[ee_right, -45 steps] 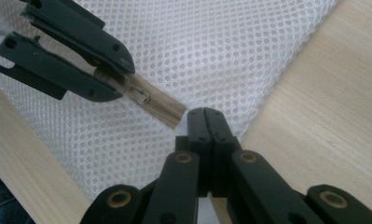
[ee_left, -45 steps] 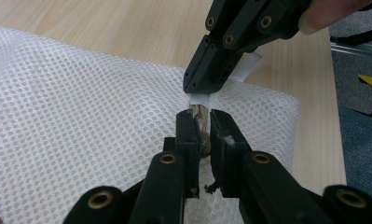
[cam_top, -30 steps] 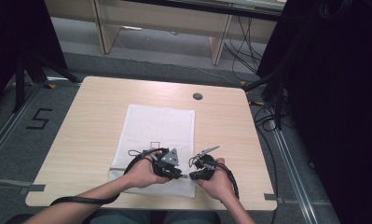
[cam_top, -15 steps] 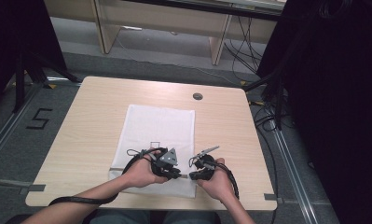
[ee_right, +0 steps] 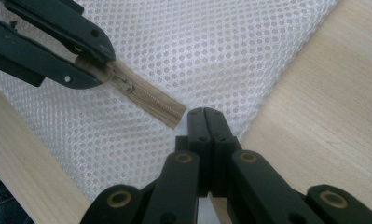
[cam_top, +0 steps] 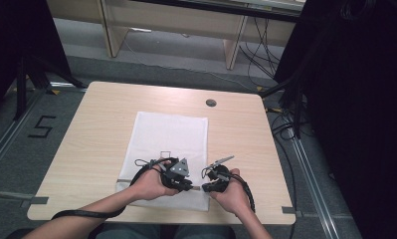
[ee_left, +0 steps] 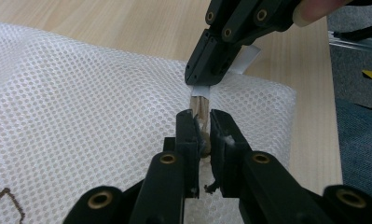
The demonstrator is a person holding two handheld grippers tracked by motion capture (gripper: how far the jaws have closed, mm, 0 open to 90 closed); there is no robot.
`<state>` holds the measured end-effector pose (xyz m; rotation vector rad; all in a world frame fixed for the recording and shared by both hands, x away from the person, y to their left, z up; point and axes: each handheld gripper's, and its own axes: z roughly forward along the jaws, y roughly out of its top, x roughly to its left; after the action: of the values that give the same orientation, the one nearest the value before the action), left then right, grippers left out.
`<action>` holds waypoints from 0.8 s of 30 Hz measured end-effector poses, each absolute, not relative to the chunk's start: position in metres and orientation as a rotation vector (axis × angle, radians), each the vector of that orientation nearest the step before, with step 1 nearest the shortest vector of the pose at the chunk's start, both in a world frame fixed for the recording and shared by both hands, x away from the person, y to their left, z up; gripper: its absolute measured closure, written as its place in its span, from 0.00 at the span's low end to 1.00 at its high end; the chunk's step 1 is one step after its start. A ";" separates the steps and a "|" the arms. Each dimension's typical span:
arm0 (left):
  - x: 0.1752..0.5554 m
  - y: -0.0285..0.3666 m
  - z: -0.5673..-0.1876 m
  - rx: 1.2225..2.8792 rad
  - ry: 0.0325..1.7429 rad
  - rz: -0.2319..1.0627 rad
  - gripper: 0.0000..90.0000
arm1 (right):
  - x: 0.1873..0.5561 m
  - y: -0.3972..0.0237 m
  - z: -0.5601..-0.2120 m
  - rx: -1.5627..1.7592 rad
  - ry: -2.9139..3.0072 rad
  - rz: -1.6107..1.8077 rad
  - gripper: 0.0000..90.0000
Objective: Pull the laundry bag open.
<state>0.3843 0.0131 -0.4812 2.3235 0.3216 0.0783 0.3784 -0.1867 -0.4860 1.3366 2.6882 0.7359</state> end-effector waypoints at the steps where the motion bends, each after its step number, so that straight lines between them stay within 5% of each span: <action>1: 0.384 0.014 -0.481 2.327 0.320 0.078 0.91 | 0.378 -0.187 -0.486 1.338 2.686 0.736 1.00; 24: 0.383 0.019 -0.480 2.319 0.335 0.073 0.91 | 0.378 -0.187 -0.486 1.334 2.690 0.737 1.00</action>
<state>0.3826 0.0186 -0.4798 2.3191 0.3346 0.0728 0.3785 -0.1868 -0.4861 1.3338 2.6900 0.7375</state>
